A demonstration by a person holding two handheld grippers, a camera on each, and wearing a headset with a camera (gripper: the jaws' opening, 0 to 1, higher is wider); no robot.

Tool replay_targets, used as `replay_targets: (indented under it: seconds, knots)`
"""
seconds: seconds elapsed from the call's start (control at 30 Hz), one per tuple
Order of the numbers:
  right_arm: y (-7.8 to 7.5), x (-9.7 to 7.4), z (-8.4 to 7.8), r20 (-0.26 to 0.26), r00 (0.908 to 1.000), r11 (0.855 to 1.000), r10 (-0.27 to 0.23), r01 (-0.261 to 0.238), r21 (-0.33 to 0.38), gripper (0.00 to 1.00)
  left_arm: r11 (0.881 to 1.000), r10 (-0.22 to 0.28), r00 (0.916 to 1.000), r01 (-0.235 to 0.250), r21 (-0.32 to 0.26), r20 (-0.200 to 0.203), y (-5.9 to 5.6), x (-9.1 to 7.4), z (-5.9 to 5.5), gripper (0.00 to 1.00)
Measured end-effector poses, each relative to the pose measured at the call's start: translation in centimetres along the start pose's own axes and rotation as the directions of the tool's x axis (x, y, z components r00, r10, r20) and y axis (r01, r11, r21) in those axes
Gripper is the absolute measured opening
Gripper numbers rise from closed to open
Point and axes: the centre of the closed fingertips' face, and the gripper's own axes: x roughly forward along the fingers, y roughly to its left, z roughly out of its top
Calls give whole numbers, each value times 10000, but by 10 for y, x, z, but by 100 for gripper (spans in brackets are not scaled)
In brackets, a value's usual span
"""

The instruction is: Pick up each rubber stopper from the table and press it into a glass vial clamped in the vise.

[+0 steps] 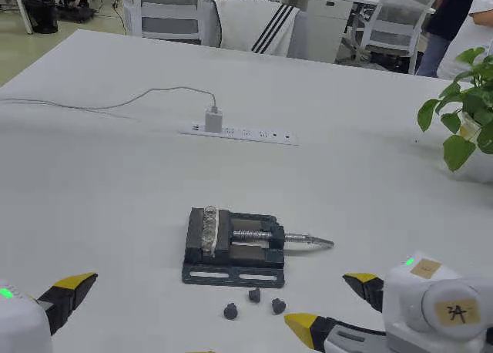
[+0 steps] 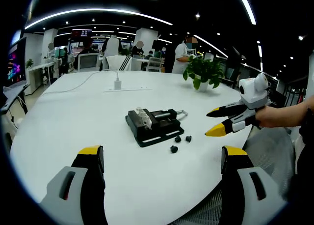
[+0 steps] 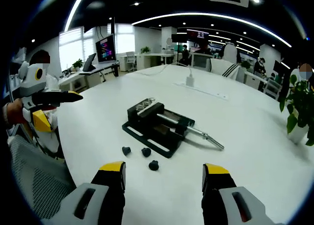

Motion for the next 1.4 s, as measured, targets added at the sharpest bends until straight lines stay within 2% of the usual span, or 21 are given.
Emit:
replay_targets:
  seconds: [0.27, 0.4, 0.5, 0.63, 0.77, 0.93, 1.4]
  knots:
    - [9, 27, -15, -577, 9983, 9999, 102, -95, 117, 47, 10000, 43, 10000, -43, -56, 9, 4, -1, 0, 99]
    - [9, 33, -21, -659, 9978, 9998, 42, -29, 199, 37, 9999, 90, 10000, -90, -99, 40, 6, -1, 1, 99]
    - [8, 37, -25, -690, 9976, 9988, 47, -13, 492, 34, 9999, 95, 10000, -95, -105, 14, 7, -1, 0, 99]
    - [10, 41, -28, -770, 9970, 9989, 36, 0, 466, 27, 9999, 77, 10000, -77, -89, -35, 6, -2, -1, 99]
    - [12, 44, -30, -764, 9971, 9988, 39, -1, 489, 23, 9999, 53, 10000, -54, -121, -48, 6, -2, -1, 96]
    - [15, 46, -31, -783, 9969, 9991, 82, -49, 431, 17, 9998, 91, 10000, -92, -148, -40, 7, -2, -2, 96]
    - [12, 48, -33, -759, 9970, 9988, -136, 171, 463, 12, 9997, 150, 9998, -152, -172, -130, 9, -5, -6, 96]
